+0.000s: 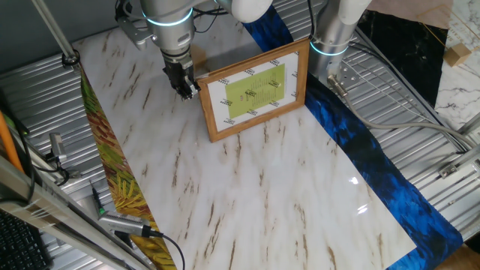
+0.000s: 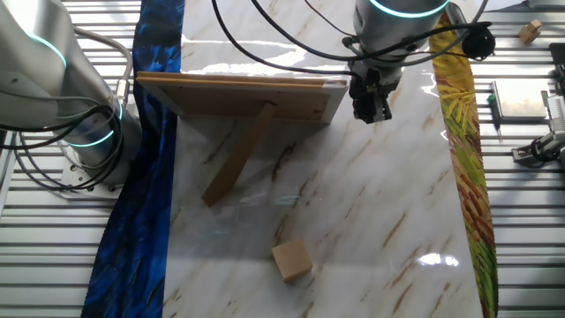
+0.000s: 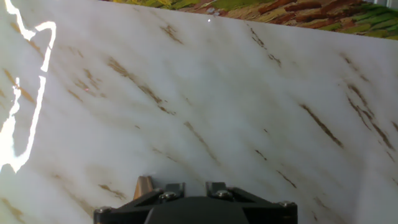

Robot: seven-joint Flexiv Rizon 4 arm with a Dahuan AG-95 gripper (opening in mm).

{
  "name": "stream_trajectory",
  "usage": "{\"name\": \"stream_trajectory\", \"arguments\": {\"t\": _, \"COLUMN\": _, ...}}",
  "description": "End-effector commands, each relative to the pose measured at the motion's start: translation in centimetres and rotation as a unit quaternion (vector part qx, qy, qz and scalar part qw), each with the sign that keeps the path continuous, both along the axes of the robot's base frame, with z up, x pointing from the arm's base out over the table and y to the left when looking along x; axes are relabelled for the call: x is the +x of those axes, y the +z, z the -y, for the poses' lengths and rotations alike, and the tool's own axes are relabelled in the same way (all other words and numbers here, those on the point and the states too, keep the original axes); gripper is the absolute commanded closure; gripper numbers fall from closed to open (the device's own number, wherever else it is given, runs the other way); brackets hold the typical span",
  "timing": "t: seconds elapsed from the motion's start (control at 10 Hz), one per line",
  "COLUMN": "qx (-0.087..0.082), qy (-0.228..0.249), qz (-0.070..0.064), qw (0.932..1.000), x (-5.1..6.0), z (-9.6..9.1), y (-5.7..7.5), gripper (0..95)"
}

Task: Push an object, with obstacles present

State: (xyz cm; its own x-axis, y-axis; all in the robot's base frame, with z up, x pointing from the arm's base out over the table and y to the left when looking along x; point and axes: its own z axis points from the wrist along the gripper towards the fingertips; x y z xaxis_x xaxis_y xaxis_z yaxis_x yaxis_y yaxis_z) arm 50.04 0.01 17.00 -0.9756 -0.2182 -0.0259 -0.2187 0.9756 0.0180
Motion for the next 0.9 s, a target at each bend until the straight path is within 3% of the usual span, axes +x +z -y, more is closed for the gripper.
{"name": "stream_trajectory", "arguments": {"t": 0.1, "qx": 0.0, "qy": 0.003, "qz": 0.0, "qw": 1.0, "x": -0.05, "z": 0.0, "y": 0.0, "gripper": 95.0}}
{"name": "stream_trajectory", "arguments": {"t": 0.2, "qx": -0.001, "qy": 0.05, "qz": 0.002, "qw": 0.9988, "x": -0.05, "z": 0.0, "y": 0.0, "gripper": 95.0}}
{"name": "stream_trajectory", "arguments": {"t": 0.3, "qx": -0.002, "qy": 0.059, "qz": 0.001, "qw": 0.9982, "x": -0.05, "z": 0.0, "y": 0.0, "gripper": 95.0}}
{"name": "stream_trajectory", "arguments": {"t": 0.9, "qx": 0.001, "qy": 0.073, "qz": -0.008, "qw": 0.9973, "x": -0.05, "z": 0.0, "y": 0.0, "gripper": 95.0}}
